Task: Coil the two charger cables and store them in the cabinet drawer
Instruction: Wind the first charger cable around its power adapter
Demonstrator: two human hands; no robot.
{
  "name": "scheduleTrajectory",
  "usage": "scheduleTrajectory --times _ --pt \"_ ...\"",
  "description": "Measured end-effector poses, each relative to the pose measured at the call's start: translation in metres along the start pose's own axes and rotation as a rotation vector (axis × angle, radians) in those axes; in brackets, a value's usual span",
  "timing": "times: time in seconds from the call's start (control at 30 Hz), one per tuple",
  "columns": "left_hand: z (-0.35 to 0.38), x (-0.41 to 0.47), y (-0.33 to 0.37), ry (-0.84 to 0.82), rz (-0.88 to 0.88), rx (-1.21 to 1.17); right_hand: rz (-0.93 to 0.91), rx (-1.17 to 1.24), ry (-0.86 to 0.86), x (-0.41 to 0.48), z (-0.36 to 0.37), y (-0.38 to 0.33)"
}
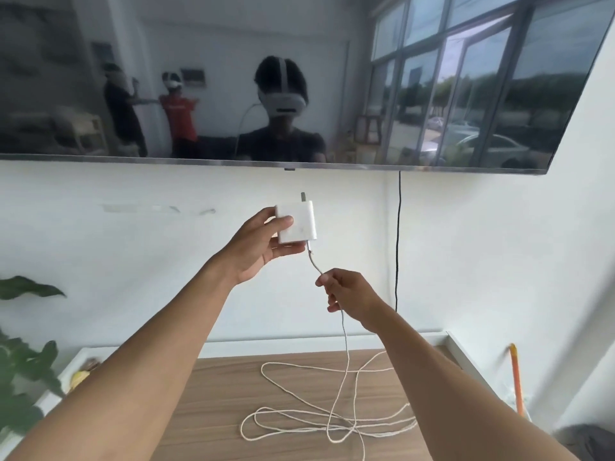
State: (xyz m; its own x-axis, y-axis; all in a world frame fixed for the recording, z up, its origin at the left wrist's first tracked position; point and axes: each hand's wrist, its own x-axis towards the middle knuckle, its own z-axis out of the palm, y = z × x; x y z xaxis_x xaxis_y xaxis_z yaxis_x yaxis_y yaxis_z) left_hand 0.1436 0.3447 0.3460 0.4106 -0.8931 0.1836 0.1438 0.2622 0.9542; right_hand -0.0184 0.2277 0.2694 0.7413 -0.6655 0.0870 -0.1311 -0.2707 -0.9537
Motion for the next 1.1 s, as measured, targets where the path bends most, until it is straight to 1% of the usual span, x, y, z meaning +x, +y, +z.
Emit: scheduleTrajectory --times 0.1,0.17,0.3,0.4,0.53,0.7,0.87,1.0,1.1 --pt "-0.004 -0.014 0.005 -0.113 -0.027 0.096 -0.017 -0.120 -0.004 0.004 -0.002 -0.017" --pt "-0.004 -0.023 0.005 -0.152 -0.035 0.195 -0.043 -0.187 -0.025 0.008 -0.005 -0.030" --pt "-0.015 -0.036 0.005 -0.192 -0.064 0.444 -0.094 -0.414 -0.067 0.014 -0.016 -0.066" --pt "-0.022 -0.042 0.005 -0.200 -0.072 0.556 -0.118 -0.565 -0.129 0.017 -0.023 -0.089" --pt "-0.025 -0.046 0.005 -0.208 -0.078 0.643 -0.165 -0.673 -0.191 0.019 -0.015 -0.111" --pt "-0.031 -0.047 0.004 -0.205 -0.132 0.753 -0.070 -0.809 -0.267 0.019 -0.016 -0.127" --pt "-0.031 -0.048 0.003 -0.239 -0.159 0.780 -0.052 -0.918 -0.295 0.020 -0.009 -0.138" --pt "-0.034 -0.047 -0.001 -0.250 -0.192 0.830 -0.045 -0.927 -0.281 0.020 0.002 -0.141" --pt "-0.040 -0.047 -0.003 -0.192 -0.175 0.887 -0.063 -0.941 -0.270 0.020 0.004 -0.138"
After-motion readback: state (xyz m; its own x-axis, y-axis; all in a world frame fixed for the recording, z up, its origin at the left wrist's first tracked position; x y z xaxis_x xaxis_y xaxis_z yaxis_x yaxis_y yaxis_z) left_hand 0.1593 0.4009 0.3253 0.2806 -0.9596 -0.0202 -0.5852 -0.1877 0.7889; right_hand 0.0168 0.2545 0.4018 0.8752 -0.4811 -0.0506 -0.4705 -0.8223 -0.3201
